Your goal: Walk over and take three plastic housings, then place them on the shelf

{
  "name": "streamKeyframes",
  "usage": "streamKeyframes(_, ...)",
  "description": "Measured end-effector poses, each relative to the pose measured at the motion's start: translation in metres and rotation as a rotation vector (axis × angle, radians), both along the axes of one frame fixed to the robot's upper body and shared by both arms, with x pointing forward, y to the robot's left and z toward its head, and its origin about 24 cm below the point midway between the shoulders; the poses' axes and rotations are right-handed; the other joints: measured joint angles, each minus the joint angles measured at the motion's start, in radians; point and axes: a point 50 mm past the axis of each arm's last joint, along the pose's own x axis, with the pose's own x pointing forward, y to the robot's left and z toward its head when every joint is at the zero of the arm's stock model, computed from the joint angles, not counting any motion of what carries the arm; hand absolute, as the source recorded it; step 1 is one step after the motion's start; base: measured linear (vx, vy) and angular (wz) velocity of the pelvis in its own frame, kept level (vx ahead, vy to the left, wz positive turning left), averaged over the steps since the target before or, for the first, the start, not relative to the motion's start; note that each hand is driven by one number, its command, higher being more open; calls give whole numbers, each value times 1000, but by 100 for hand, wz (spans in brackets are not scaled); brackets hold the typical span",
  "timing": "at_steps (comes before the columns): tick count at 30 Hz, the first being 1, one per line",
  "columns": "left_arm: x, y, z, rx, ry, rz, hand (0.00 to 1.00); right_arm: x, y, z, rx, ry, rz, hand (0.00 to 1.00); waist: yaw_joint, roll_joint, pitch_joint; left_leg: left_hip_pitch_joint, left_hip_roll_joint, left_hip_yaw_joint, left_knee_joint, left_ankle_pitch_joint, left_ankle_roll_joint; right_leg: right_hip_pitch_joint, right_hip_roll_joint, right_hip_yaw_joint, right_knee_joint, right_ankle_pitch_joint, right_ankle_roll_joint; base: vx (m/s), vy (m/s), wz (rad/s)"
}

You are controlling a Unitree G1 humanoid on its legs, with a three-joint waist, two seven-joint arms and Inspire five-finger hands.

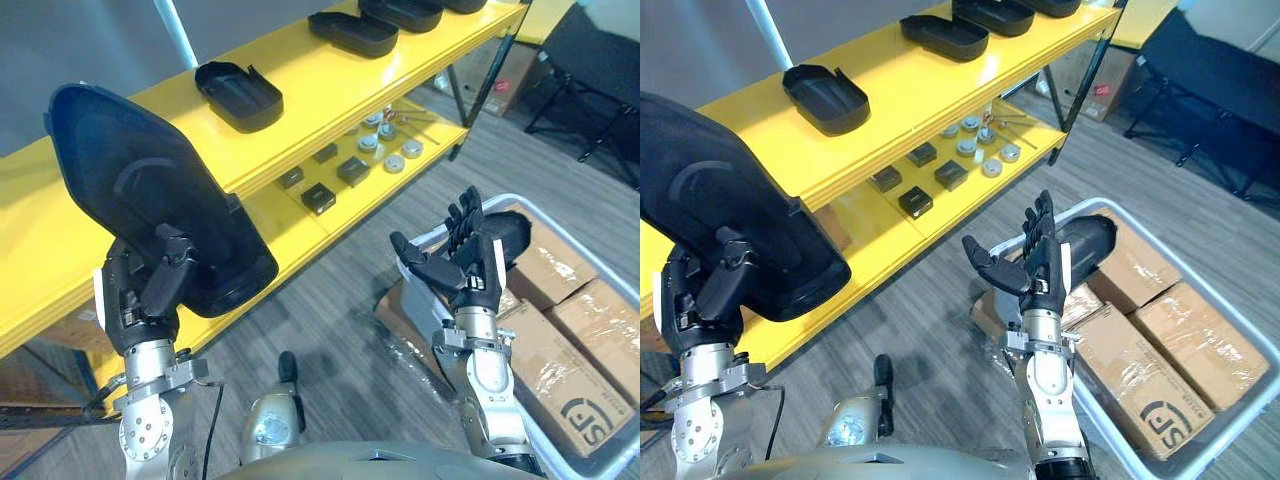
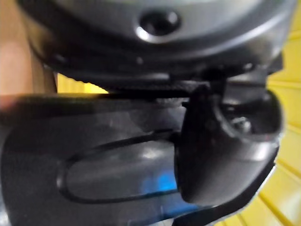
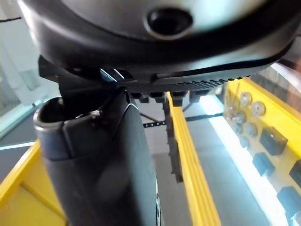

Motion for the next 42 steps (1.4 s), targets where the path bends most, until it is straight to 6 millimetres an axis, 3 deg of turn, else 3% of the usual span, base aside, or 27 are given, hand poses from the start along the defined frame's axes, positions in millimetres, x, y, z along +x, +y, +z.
streamKeyframes(2, 0, -1, -1, -6, 3, 4, 0, 6, 2, 6, 8, -30, -7, 100, 4, 10, 7, -17, -15, -11, 14, 1, 6, 1, -17, -13, 19, -19, 9, -36, 28, 30)
streamKeyframes(5, 1, 1, 3, 4, -19, 11, 0, 16, 6, 22, 28, -113, -29, 100, 32, -6, 19, -84, -43, -13, 147, -63, 28, 18, -54, -39, 21, -16, 0, 74, 59, 31)
streamKeyframes(6, 2, 2, 6, 11, -37, 8, 0, 17, 7, 26, 42, -140, -45, 100, 38, -26, 32, -102, -67, -7, 233, -128, 43, 56, -80, -56, 43, 13, -36, 153, 99, 48)
streamKeyframes(7, 3, 1, 6, 11, -42, 6, 0, 17, 6, 27, 41, -143, -49, 100, 37, -27, 32, -107, -75, -17, 260, -151, 46, 55, -92, -33, 80, 33, -74, 204, 188, 70)
streamKeyframes(8, 4, 1, 8, 15, -51, 1, 0, 17, 5, 27, 40, -144, -54, 100, 36, -32, 30, -97, -95, -38, 265, -180, 57, 26, -117, 32, 163, 103, -181, 149, 186, 55)
streamKeyframes(9, 4, 2, 8, 18, -55, 2, 0, 17, 5, 27, 38, -145, -52, 100, 38, -33, 24, -89, -99, -41, 250, -184, 62, -3, -121, 78, 197, 160, -219, 295, 283, 58)
streamKeyframes(10, 4, 6, 12, 36, -74, 19, 0, 19, 7, 30, 36, -159, -39, 100, 36, -32, 8, -54, -110, -55, 186, -178, 77, -62, -122, 182, 262, 319, -202, 283, 207, 45)
streamKeyframes(11, 5, 9, 15, 48, -89, 29, 0, 20, 8, 32, 41, -174, -34, 100, 25, -39, 7, -41, -110, -77, 158, -171, 88, -91, -115, 214, 316, 289, -167, 294, 148, 54)
streamKeyframes(12, 8, 13, 19, 58, -107, 46, 0, 22, 12, 37, 38, -197, -11, 100, 17, -46, 5, -21, -119, -108, 120, -158, 108, -140, -96, 238, 411, 190, -143, 234, 26, 55)
streamKeyframes(13, 13, 17, 21, 59, -123, 67, 0, 26, 14, 42, 27, -223, 18, 100, 16, -45, 7, 30, -127, -131, 72, -152, 117, -181, -67, 242, 489, 61, -150, 315, 34, 43)
streamKeyframes(14, 13, 20, 23, 61, -135, 86, 0, 31, 18, 50, 23, -253, 43, 100, 21, -41, 9, 99, -131, -137, 35, -159, 119, -197, -31, 222, 488, -6, -166, 330, 63, 24)
streamKeyframes(16, 15, 23, 27, 69, -156, 103, 0, 39, 24, 65, 19, -318, 72, 100, 18, -25, 9, 174, -129, -156, 7, -178, 118, -236, 33, 201, 412, -51, -199, 309, 80, 27)
streamKeyframes(18, 21, 22, 34, 68, -194, 97, 0, 44, 27, 80, 19, -384, 85, 100, 6, -18, 7, 198, -127, -201, 5, -197, 117, -314, 94, 257, 297, -53, -202, 258, 18, 71)
streamKeyframes(20, 30, 18, 38, 58, -222, 74, 0, 44, 29, 91, 20, -435, 94, 100, -17, -16, 7, 207, -121, -283, 8, -213, 107, -424, 150, 405, 167, -24, -166, 275, -111, 107)
streamKeyframes(22, 36, 18, 32, 53, -199, 70, 0, 43, 30, 92, -13, -440, 85, 100, -37, -20, 5, 230, -120, -345, 13, -217, 81, -442, 172, 493, 84, 2, -124, 293, -217, 118)
streamKeyframes(24, 37, 20, 25, 52, -160, 69, 0, 43, 27, 93, -29, -444, 81, 100, -39, -41, -7, 249, -129, -391, 24, -241, 43, -409, 171, 512, 0, 78, -138, 292, -303, 106)
streamKeyframes(25, 38, 21, 25, 59, -148, 66, 0, 43, 24, 93, -30, -448, 75, 100, -35, -67, -24, 250, -137, -402, 25, -258, 24, -379, 171, 502, -47, 126, -142, 230, -314, 79)
streamKeyframes(26, 38, 23, 26, 79, -146, 62, 0, 43, 21, 95, -37, -456, 73, 100, -29, -102, -44, 245, -140, -386, 31, -287, 5, -343, 167, 497, -115, 247, -143, 314, -465, 112)
streamKeyframes(27, 36, 21, 17, 48, -108, 54, 0, 42, 11, 99, -89, -471, 73, 100, -36, -42, -58, 223, -46, -294, 87, -314, -29, -279, 223, 425, -165, 245, -153, 251, -365, 85)
streamKeyframes(30, 36, 17, 13, 35, -91, 29, 0, 39, 1, 111, -147, -514, 83, 100, -24, 11, -78, 235, 32, -258, 71, -316, -80, -227, 295, 386, -229, 244, -166, 220, -252, 28)
streamKeyframes(35, 41, 0, 10, 55, -58, -64, 0, 25, -11, 117, -142, -534, 77, 100, -52, 13, -84, 264, 46, -215, 58, -310, -87, -155, 311, 356, -281, 241, -170, 126, -66, 21)
streamKeyframes(42, 43, -7, 19, 205, -48, -139, 0, 8, -26, 100, -61, -472, 67, 100, -76, 12, -85, 275, 10, -174, 23, -280, -78, -133, 263, 329, -272, 227, -161, 0, 41, 19)
